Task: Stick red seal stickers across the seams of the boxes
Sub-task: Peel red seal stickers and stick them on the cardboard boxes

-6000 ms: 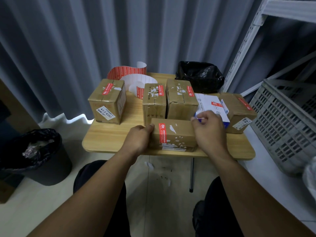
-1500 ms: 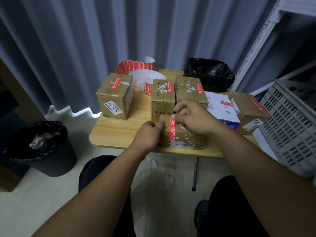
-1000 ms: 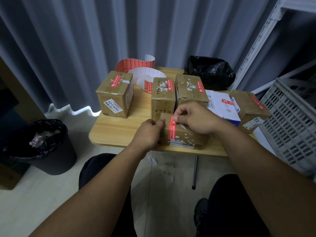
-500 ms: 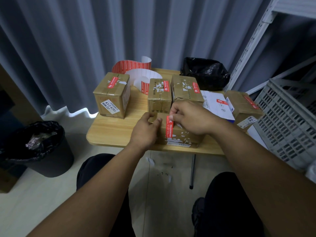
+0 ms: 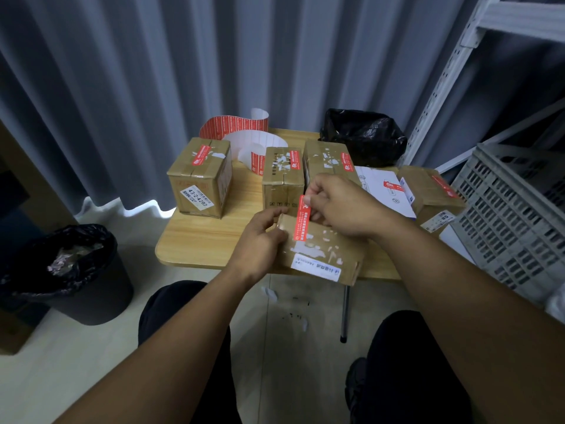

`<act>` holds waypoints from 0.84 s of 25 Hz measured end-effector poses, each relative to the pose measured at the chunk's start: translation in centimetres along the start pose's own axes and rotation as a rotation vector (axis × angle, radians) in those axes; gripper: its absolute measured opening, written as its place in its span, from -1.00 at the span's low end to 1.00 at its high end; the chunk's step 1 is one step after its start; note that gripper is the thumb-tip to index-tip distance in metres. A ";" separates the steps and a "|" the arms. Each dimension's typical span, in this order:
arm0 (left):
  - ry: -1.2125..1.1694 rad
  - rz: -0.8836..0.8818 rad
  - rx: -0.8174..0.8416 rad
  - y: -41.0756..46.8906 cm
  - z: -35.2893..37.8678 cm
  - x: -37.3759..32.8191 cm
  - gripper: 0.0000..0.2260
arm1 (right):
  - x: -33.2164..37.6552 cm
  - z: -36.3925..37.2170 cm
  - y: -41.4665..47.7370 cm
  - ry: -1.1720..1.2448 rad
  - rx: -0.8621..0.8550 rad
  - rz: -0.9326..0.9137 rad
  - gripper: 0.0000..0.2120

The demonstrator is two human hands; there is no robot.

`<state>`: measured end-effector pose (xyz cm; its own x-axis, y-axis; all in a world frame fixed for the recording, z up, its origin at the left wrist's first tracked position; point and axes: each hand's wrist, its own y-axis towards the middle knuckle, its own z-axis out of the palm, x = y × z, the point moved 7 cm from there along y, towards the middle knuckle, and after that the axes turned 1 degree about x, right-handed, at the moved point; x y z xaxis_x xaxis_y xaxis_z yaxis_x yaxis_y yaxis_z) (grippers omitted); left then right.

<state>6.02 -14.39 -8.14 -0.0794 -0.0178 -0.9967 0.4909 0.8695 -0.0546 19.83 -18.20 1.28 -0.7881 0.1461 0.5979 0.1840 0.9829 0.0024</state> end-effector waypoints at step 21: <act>0.507 0.266 0.225 1.2 2.0 0.3 0.00 | -2.0 0.4 1.4 0.080 -0.025 0.074 -0.83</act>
<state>8.30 -14.35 -8.59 -0.3045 0.4708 -0.8280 0.7176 0.6850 0.1255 21.46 -17.10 -0.26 -0.7224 0.2081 0.6594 0.2560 0.9664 -0.0246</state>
